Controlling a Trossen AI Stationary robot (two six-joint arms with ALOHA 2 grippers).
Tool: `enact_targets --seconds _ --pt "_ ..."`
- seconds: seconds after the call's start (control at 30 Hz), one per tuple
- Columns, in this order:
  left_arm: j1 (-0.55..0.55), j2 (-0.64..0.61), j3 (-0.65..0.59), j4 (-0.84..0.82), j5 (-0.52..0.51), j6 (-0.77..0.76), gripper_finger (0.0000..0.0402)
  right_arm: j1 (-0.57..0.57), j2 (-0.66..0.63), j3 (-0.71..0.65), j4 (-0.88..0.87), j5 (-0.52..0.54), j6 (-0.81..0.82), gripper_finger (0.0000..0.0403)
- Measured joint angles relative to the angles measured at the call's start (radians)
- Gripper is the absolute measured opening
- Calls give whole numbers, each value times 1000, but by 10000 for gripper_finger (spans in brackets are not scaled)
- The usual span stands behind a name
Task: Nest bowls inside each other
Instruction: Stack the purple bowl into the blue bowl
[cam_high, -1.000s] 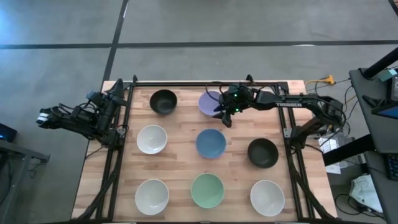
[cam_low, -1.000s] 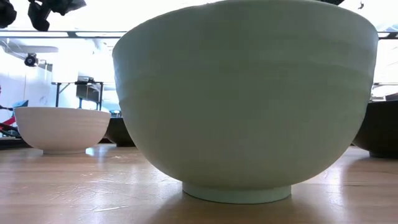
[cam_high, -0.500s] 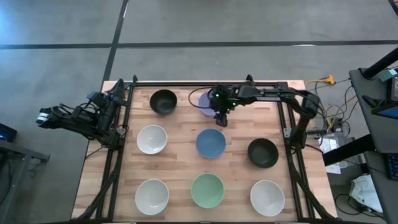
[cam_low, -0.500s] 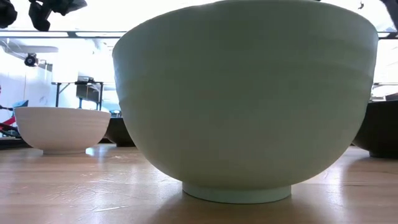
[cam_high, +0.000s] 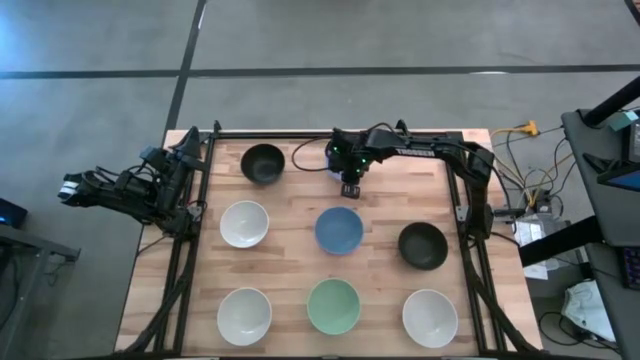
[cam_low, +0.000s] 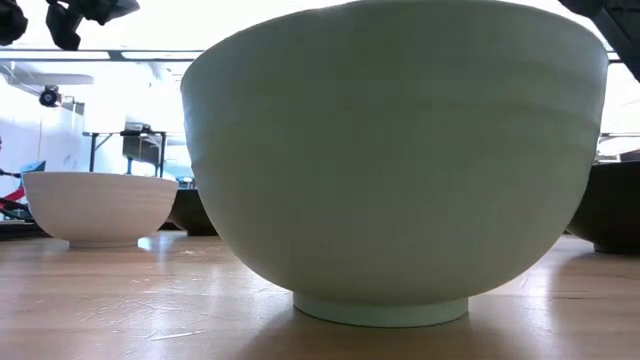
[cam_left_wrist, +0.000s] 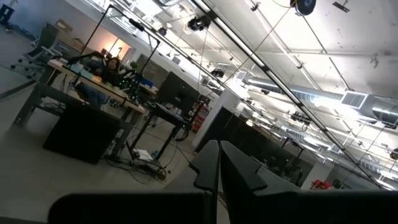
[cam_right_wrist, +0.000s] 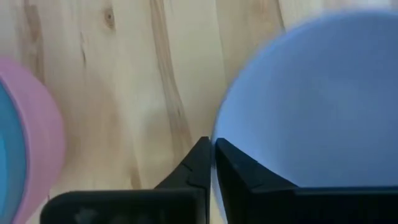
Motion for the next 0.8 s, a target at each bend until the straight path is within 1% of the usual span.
enact_targets --seconds 0.23,0.8 --pt "0 -2 2 0 0 -1 0 0 -6 9 -27 0 3 12" --pt "0 -4 0 0 0 -2 0 0 -134 9 -23 0 22 11"
